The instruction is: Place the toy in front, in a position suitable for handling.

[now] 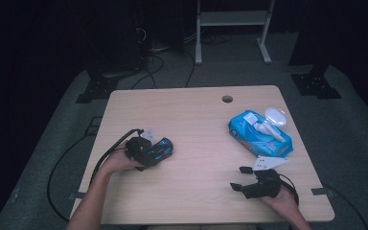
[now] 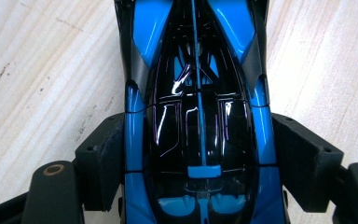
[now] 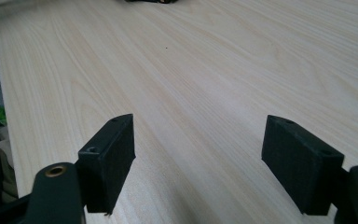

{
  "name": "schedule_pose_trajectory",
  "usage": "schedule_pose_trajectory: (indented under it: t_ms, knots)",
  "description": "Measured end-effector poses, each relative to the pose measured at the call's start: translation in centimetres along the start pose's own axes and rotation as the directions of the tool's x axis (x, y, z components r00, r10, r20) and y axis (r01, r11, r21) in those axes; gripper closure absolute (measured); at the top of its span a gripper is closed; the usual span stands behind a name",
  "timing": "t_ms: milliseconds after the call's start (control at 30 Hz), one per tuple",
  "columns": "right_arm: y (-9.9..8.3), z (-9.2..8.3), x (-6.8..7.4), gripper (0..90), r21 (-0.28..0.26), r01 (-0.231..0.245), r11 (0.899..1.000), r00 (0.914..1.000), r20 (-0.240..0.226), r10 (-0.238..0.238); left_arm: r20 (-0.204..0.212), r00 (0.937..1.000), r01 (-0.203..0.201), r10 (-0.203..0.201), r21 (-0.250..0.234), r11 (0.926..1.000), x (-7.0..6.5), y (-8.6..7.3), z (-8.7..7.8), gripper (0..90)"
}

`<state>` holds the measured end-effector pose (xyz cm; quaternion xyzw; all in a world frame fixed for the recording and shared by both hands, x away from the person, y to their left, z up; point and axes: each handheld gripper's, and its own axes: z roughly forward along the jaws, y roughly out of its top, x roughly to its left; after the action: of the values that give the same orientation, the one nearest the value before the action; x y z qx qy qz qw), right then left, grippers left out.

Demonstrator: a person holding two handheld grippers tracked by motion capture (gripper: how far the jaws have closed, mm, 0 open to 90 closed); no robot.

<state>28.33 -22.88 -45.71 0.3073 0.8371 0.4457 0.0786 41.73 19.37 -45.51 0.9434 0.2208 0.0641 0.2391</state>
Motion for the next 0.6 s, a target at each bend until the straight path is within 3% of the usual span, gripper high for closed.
schedule_pose_trajectory:
  t_ms: [233,267,433,600]
  knots:
    - [0.03,-0.08,0.08,24.6,-0.002,0.004,1.000,1.0000,0.001,-0.004,-0.008,0.9998,0.019,-0.019,0.054,0.9984,-0.08,0.75,0.05,26.0]
    - [0.01,-0.12,0.07,24.5,-0.004,0.002,1.000,1.0000,0.001,-0.002,-0.029,0.9995,0.013,-0.011,0.069,0.9975,-0.28,1.06,0.04,26.0]
    - [0.00,-0.18,-0.01,24.5,-0.003,-0.003,1.000,1.0000,0.003,0.003,-0.016,0.9997,0.017,-0.016,0.069,0.9975,-0.31,1.11,0.06,26.0]
    - [0.00,-0.19,-0.05,24.5,-0.004,-0.003,1.000,1.0000,0.003,0.003,-0.007,0.9999,0.013,-0.013,0.031,0.9994,-0.35,1.18,-0.26,26.5]
